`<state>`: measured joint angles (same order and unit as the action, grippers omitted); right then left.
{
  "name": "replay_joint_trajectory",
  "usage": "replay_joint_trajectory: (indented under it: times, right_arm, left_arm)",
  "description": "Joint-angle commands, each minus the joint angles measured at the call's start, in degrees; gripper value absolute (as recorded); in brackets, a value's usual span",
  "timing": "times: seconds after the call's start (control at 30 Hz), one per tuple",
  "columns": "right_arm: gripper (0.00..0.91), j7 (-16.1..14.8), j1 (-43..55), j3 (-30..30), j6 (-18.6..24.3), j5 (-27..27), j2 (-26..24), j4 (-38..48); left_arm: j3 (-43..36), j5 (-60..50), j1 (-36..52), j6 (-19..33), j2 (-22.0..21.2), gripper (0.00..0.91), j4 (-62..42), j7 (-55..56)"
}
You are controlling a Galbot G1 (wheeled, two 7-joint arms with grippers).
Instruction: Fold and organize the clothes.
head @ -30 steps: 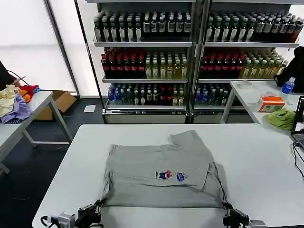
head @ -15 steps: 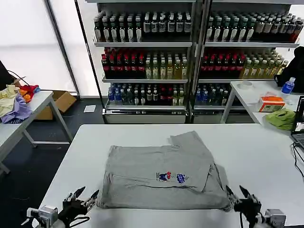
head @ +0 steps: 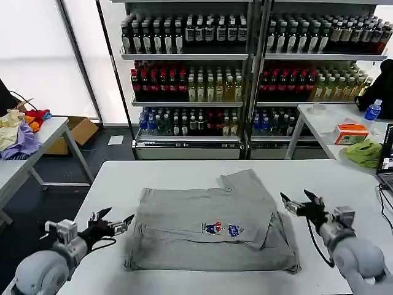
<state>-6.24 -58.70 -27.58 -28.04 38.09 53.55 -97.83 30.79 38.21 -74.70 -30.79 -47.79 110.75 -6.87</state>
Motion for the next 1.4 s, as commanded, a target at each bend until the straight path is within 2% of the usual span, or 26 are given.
replay_joint_trajectory:
  times: [0.03, 0.13, 0.2, 0.47, 0.77, 0.8, 0.83, 0.93, 0.97, 1.0, 1.03, 1.07, 1.1, 1.4]
  right_arm:
    - [0.907, -11.68, 29.56, 19.38, -0.28, 0.75, -1.35, 25.89]
    - [0.907, -14.33, 33.61, 23.37, -0.83, -0.21, 0.34, 30.67]
    - [0.907, -14.82, 35.97, 25.41, -0.63, -0.95, 2.57, 34.66]
    - [0.907, -13.94, 41.28, 28.64, -1.62, -5.18, 10.95, 46.35]
    - [0.907, -12.43, 40.49, 27.97, -2.93, -7.16, 13.90, 47.95]
    - [0.907, -12.32, 40.41, 27.92, -3.14, -7.17, 13.90, 47.89]
    - [0.907, -12.25, 40.17, 27.88, -3.35, -7.20, 13.85, 47.75]
    - [0.907, -12.28, 39.38, 27.89, -3.47, -7.39, 13.46, 46.99]
    - [0.715, -12.21, 39.11, 27.86, -3.53, -7.31, 13.38, 46.59]
    - [0.423, -11.96, 38.83, 27.84, -3.70, -7.32, 13.20, 46.19]
    - [0.292, -11.34, 38.52, 27.79, -4.03, -7.27, 13.10, 45.79]
    - [0.202, -11.02, 38.30, 27.75, -4.76, -7.17, 12.97, 45.40]
    - [0.020, -10.96, 38.06, 27.80, -5.05, -6.78, 12.71, 45.06]
    - [0.000, -9.60, 36.08, 26.39, -5.08, -4.48, 12.09, 42.47]
  left_arm:
    - [-16.44, 2.79, 24.60, 1.49, 3.32, 0.907, -19.98, -7.50]
    - [-20.57, 2.84, 29.29, 1.68, 2.90, 0.907, -23.69, -7.99]
    - [-23.13, 2.76, 31.58, 1.79, 2.60, 0.907, -25.40, -8.54]
    - [-28.27, 2.41, 36.76, 2.36, 0.09, 0.907, -32.10, -8.94]
    - [-30.78, 2.36, 38.95, 2.20, -1.59, 0.907, -34.82, -8.25]
    - [-30.89, 2.29, 39.01, 2.22, -1.82, 0.897, -34.93, -8.11]
    - [-30.96, 2.28, 39.02, 2.17, -2.00, 0.796, -34.92, -8.10]
    - [-31.12, 2.30, 38.63, 1.97, -2.39, 0.776, -34.65, -8.01]
    - [-31.17, 2.26, 38.49, 1.95, -2.49, 0.645, -34.64, -8.01]
    - [-31.17, 2.08, 38.32, 1.95, -2.77, 0.484, -34.68, -8.02]
    - [-31.16, 2.01, 38.23, 1.94, -2.98, 0.353, -34.75, -8.00]
    - [-31.16, 2.00, 38.18, 1.94, -3.22, 0.232, -34.78, -7.96]
    - [-31.17, 1.91, 38.14, 1.93, -3.40, 0.030, -34.85, -7.87]
    - [-31.19, 1.70, 37.43, 0.91, -4.00, 0.010, -34.68, -7.10]
